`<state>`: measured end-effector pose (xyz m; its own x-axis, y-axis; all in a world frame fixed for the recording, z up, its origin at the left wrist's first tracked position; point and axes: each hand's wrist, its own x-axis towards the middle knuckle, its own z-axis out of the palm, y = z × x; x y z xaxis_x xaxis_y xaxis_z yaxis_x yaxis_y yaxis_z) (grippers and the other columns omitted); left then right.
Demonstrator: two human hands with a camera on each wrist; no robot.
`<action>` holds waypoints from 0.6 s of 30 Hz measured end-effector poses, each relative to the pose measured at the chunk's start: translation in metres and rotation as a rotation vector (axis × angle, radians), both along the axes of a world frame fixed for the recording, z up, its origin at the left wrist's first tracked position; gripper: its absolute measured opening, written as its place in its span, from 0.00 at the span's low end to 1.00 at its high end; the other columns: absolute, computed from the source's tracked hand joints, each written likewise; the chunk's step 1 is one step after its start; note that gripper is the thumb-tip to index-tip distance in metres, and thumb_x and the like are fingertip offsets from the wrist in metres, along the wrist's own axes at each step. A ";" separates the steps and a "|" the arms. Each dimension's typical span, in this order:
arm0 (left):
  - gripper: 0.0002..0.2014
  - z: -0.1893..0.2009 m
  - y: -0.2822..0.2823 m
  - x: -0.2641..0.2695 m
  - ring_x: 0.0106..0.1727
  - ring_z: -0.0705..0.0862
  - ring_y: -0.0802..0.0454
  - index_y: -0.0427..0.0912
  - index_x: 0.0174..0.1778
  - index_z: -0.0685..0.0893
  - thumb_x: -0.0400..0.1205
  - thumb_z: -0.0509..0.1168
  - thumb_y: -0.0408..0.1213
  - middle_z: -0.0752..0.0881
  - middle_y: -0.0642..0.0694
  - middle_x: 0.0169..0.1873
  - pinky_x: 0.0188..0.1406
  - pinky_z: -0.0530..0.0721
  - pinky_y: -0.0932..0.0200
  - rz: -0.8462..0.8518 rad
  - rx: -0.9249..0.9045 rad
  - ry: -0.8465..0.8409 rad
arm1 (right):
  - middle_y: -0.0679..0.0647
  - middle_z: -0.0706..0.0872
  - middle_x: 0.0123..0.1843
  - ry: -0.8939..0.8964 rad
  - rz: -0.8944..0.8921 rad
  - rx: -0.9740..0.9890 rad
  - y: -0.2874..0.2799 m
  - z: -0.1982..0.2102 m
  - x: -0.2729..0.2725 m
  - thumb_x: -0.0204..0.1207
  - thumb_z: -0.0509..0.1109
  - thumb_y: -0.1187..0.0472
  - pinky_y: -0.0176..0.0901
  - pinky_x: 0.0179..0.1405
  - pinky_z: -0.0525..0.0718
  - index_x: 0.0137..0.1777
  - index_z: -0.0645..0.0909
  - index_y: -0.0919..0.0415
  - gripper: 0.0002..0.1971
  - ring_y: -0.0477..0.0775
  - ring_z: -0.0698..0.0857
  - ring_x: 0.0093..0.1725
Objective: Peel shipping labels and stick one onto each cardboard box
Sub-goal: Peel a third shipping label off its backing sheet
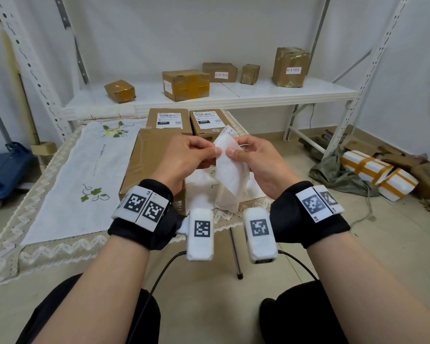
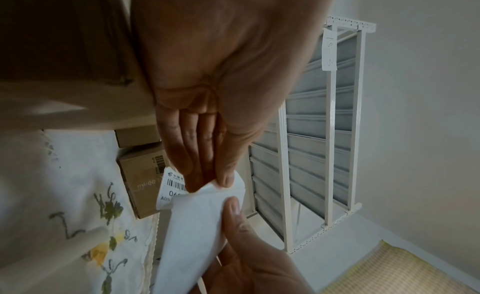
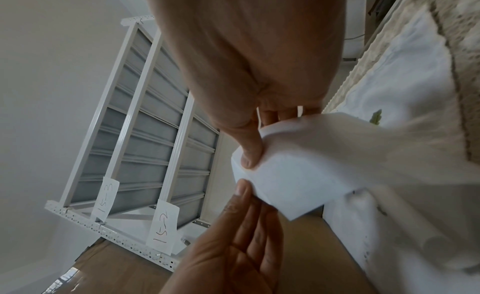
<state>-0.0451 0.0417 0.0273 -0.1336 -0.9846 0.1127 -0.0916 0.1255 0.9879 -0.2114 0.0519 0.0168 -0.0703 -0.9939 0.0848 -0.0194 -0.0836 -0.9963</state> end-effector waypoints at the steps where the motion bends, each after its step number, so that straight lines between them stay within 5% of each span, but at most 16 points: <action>1: 0.04 0.000 0.000 0.000 0.29 0.89 0.61 0.37 0.40 0.88 0.79 0.76 0.27 0.90 0.45 0.32 0.35 0.87 0.70 -0.001 0.001 0.003 | 0.56 0.86 0.43 0.006 -0.005 0.002 0.000 0.000 -0.001 0.80 0.74 0.70 0.30 0.29 0.81 0.53 0.83 0.63 0.05 0.51 0.84 0.37; 7: 0.05 -0.001 -0.001 0.000 0.27 0.88 0.60 0.38 0.39 0.89 0.80 0.75 0.27 0.90 0.45 0.31 0.34 0.87 0.69 0.019 0.000 0.006 | 0.55 0.87 0.41 0.019 -0.004 0.009 -0.001 -0.001 -0.002 0.79 0.76 0.69 0.32 0.31 0.82 0.54 0.83 0.63 0.07 0.51 0.85 0.36; 13: 0.04 -0.003 -0.001 -0.002 0.26 0.86 0.60 0.36 0.40 0.88 0.80 0.75 0.26 0.89 0.42 0.33 0.34 0.87 0.68 0.045 -0.016 -0.008 | 0.65 0.92 0.57 0.124 0.034 0.118 -0.002 -0.006 0.000 0.65 0.87 0.68 0.63 0.60 0.89 0.60 0.85 0.65 0.23 0.67 0.91 0.55; 18: 0.05 -0.005 -0.002 -0.001 0.25 0.86 0.60 0.37 0.40 0.89 0.80 0.75 0.26 0.89 0.48 0.26 0.33 0.88 0.68 0.029 -0.026 -0.019 | 0.64 0.92 0.55 0.208 -0.005 0.143 -0.003 -0.005 -0.003 0.65 0.87 0.66 0.71 0.61 0.86 0.59 0.83 0.65 0.23 0.71 0.90 0.57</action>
